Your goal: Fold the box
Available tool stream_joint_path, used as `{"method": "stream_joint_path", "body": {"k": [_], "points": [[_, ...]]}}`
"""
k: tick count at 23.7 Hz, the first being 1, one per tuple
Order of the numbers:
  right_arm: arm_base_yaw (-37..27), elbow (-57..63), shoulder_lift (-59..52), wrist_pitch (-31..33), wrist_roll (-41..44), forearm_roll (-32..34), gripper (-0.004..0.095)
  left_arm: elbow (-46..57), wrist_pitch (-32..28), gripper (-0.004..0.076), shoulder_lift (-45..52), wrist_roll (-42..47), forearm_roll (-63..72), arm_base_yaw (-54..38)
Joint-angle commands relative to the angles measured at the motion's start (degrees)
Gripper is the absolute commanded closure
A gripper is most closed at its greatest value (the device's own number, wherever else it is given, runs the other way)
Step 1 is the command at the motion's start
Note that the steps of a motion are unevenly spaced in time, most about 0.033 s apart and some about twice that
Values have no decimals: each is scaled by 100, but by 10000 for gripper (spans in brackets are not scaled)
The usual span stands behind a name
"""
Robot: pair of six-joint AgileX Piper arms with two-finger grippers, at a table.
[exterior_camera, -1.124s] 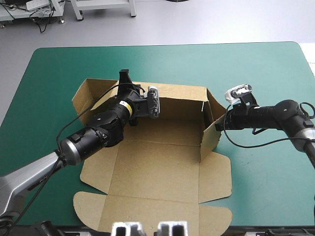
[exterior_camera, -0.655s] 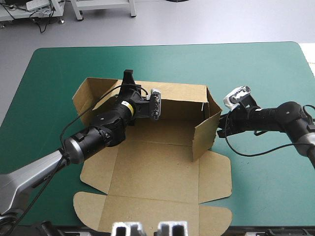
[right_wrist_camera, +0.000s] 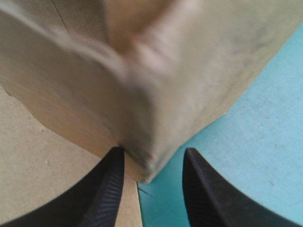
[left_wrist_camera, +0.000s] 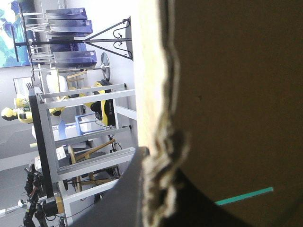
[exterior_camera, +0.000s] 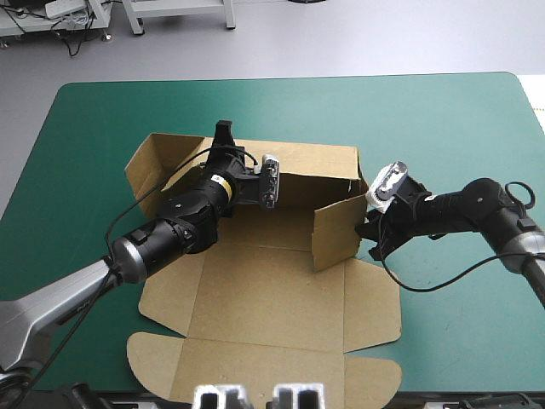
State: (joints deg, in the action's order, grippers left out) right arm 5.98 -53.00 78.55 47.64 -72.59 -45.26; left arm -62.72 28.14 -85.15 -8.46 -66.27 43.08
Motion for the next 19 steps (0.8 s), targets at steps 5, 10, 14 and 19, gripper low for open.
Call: {"method": "stream_joint_path", "body": {"k": [5, 10, 14, 19], "points": [[106, -113, -170, -339, 1, -333, 458, -131, 147, 734, 120, -69, 61, 24], [106, -113, -12, -776, -136, -1305, 454, -131, 136, 734, 120, -69, 50, 24], [106, -113, 148, -1118, -93, -1720, 455, -131, 107, 734, 120, -69, 50, 24], [106, -113, 361, -1103, -194, -2184, 455, -131, -71, 734, 120, -69, 60, 24]]}}
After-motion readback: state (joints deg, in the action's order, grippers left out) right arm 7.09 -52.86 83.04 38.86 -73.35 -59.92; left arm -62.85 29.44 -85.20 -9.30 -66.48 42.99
